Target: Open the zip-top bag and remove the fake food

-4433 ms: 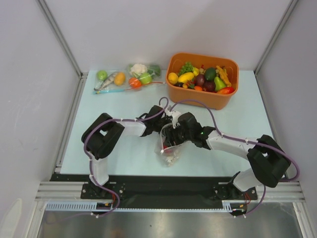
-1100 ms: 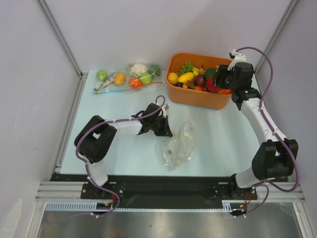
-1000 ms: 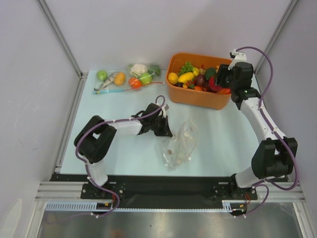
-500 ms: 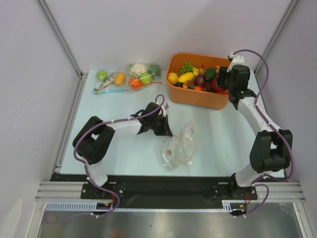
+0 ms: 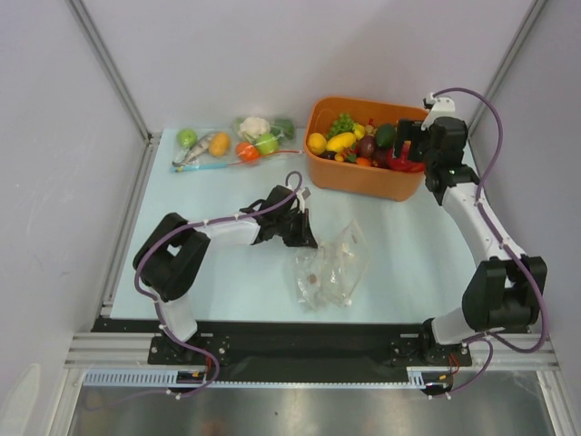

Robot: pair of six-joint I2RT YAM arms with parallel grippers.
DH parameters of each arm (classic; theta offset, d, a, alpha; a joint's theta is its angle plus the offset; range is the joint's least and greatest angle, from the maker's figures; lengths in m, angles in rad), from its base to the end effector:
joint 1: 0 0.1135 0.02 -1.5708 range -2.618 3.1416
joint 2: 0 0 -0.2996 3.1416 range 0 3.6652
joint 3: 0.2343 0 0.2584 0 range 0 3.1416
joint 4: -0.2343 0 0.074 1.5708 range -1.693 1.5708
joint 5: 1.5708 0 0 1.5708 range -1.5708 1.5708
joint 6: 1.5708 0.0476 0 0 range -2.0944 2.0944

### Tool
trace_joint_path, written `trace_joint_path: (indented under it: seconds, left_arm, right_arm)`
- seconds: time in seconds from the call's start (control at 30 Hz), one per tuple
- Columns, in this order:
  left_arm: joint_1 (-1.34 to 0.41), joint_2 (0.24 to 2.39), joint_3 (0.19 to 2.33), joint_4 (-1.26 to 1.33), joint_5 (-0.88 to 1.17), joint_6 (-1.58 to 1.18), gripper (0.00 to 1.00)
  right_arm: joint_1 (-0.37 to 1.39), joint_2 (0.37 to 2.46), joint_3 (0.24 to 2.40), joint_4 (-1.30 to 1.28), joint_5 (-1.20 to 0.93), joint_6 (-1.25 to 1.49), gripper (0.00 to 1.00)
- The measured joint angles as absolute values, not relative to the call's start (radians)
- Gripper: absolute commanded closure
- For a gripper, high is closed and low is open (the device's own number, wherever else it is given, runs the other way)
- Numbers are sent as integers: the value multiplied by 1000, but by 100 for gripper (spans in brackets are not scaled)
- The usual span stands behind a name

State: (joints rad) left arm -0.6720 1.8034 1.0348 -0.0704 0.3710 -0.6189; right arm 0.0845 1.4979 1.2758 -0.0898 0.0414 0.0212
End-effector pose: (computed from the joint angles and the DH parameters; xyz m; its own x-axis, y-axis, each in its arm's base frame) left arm 0.2949 -0.2566 0.1854 -0.9208 0.0416 -0.3878 0.2892 0.7399 -0.6074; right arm 0.3711 0.0295 0.3782 -0.3067 -0.0047 -0.9518 -0.0386 0.9992 0.0075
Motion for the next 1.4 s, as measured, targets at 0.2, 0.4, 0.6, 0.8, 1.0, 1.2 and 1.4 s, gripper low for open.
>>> trace_joint_path:
  seconds: [0.2,0.4,0.6,0.8,1.0,1.2,1.4]
  left_arm:
    - [-672,1797,1038,-72,371,-619,100]
    - [-672,1796,1044,-78,371,-616,100]
    - [-672,1796,1051,-80,370,-609,100]
    - [-672,1796,1052,-81,371,-609,100]
    - [-672,1796,1052,-81,371,-609,100]
    - [-672,1796,1052,-76,370,-613,100]
    - [-672,1797,1044,-31,371,-634,100]
  right_arm:
    - [84,1328,1286,-158,-8,32,2]
    - [138,1113,1283,-329,-142,73,10]
    - [345,931,1114,-537,-220,124,46]
    - [492,844,942,-701,-216,192,63]
    - [548,848,931,-724,-223,212,68]
    - [619,909,900,-666,-247,228,68]
    - [683,970,778,-539,-254,252,66]
